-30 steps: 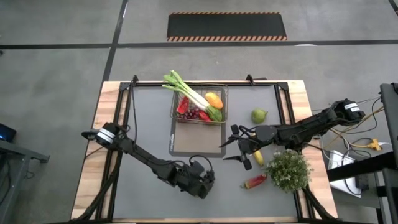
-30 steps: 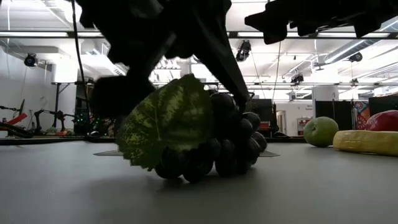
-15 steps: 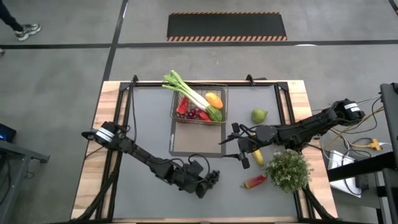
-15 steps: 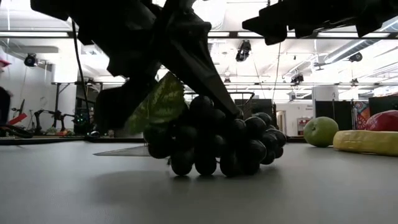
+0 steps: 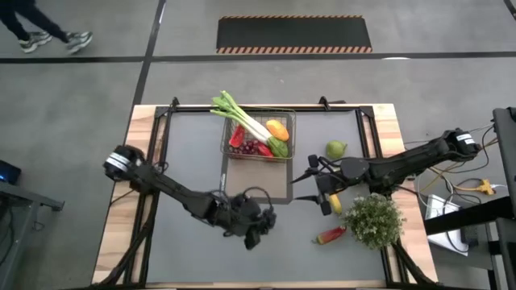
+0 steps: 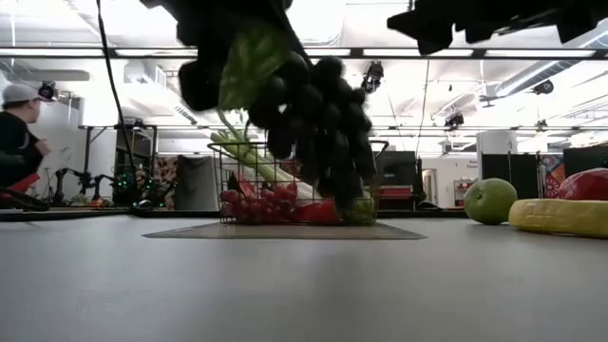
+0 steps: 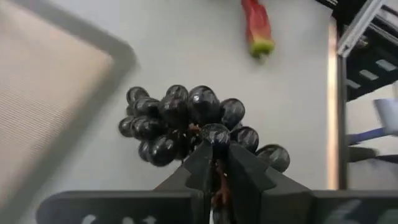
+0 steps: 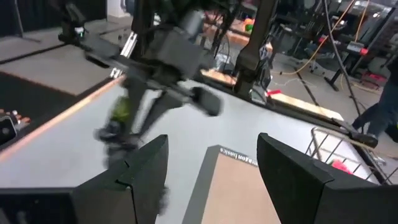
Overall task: Build produce basket
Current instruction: Put the black grapes into the wire basket
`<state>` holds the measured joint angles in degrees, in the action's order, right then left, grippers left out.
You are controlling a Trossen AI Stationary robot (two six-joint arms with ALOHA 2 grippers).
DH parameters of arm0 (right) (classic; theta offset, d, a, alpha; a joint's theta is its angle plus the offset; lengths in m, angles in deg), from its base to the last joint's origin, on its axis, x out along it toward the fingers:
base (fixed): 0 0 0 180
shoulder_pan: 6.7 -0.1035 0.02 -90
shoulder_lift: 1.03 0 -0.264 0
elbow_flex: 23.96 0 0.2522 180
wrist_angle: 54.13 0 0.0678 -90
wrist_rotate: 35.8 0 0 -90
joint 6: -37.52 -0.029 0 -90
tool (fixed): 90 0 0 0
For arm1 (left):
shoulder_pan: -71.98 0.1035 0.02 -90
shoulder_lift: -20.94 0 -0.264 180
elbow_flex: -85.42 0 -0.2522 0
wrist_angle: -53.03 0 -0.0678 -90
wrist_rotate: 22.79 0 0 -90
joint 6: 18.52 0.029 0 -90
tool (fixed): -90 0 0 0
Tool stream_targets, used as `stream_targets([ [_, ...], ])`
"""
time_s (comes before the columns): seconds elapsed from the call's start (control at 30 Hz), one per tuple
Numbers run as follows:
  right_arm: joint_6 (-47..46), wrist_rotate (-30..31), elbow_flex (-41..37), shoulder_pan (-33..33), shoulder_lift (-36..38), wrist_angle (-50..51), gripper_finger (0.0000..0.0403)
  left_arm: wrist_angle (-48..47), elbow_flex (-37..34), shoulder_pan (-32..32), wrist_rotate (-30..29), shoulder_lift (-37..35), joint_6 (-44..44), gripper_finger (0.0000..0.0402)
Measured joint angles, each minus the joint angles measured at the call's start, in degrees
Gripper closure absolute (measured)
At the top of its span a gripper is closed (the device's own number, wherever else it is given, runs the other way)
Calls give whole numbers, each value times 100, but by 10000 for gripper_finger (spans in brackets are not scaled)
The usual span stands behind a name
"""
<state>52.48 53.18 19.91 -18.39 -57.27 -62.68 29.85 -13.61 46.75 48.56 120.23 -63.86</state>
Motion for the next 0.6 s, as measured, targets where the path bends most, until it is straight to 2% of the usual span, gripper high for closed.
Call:
stream_targets([
  [0.17,-43,2,-29,-2,252,204,174,-376,-17,459,-316,-603,1158,382],
  [0.33,-65,1,-82,-2,322,277,174,-280,-35,1112,-444,-1057,2379,382],
  [0.6,-42,15,-121,-2,305,290,174,-214,-41,2387,-447,-1342,3157,382],
])
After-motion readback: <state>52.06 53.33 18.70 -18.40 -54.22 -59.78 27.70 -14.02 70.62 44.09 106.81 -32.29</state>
